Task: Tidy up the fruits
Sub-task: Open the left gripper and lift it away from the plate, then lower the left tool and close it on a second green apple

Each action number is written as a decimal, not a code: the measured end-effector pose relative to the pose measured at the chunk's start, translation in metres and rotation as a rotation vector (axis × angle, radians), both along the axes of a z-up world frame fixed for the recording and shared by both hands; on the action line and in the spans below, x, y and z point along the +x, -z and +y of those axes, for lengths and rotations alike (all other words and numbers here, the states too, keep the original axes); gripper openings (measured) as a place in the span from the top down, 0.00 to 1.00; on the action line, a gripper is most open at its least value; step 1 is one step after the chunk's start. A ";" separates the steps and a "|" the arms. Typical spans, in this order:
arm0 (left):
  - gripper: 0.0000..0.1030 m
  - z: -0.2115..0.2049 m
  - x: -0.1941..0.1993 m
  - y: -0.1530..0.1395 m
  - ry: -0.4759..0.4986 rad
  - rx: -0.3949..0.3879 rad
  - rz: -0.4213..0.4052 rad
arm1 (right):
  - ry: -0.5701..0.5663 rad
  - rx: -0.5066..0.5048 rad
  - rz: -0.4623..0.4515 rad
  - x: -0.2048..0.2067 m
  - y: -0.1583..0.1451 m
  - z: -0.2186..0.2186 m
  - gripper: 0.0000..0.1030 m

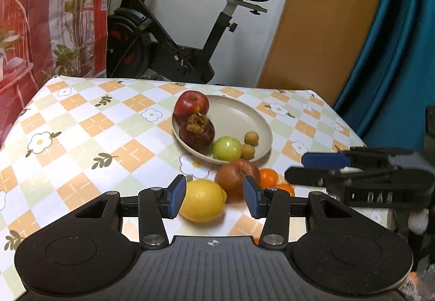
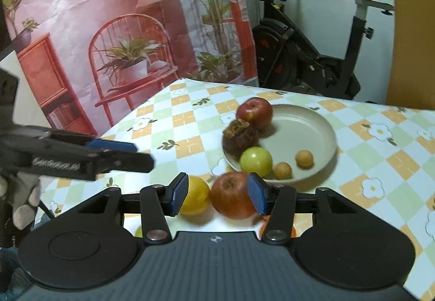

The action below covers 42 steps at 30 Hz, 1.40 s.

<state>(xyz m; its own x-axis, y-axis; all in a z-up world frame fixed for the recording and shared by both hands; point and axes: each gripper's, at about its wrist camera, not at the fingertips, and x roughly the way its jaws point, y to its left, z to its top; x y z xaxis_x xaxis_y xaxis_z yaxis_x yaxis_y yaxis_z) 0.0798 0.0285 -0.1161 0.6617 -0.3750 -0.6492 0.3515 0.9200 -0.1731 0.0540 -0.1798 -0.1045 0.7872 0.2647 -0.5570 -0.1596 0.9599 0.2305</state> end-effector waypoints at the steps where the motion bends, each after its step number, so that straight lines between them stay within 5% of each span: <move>1: 0.53 0.000 -0.003 0.001 0.000 0.002 0.000 | 0.010 0.015 0.002 -0.002 0.001 -0.003 0.49; 17: 0.54 0.030 -0.015 -0.024 -0.033 -0.092 0.009 | -0.050 0.119 -0.004 -0.022 -0.012 0.008 0.49; 22: 0.54 0.032 -0.004 0.001 -0.006 -0.021 0.091 | -0.120 0.043 0.056 -0.013 0.007 0.034 0.49; 28: 0.53 0.043 0.011 0.031 0.007 -0.105 0.212 | -0.262 -0.121 0.162 0.009 0.032 0.073 0.49; 42: 0.52 0.039 0.017 0.074 0.016 -0.167 0.337 | -0.313 -0.139 0.241 0.023 0.065 0.096 0.49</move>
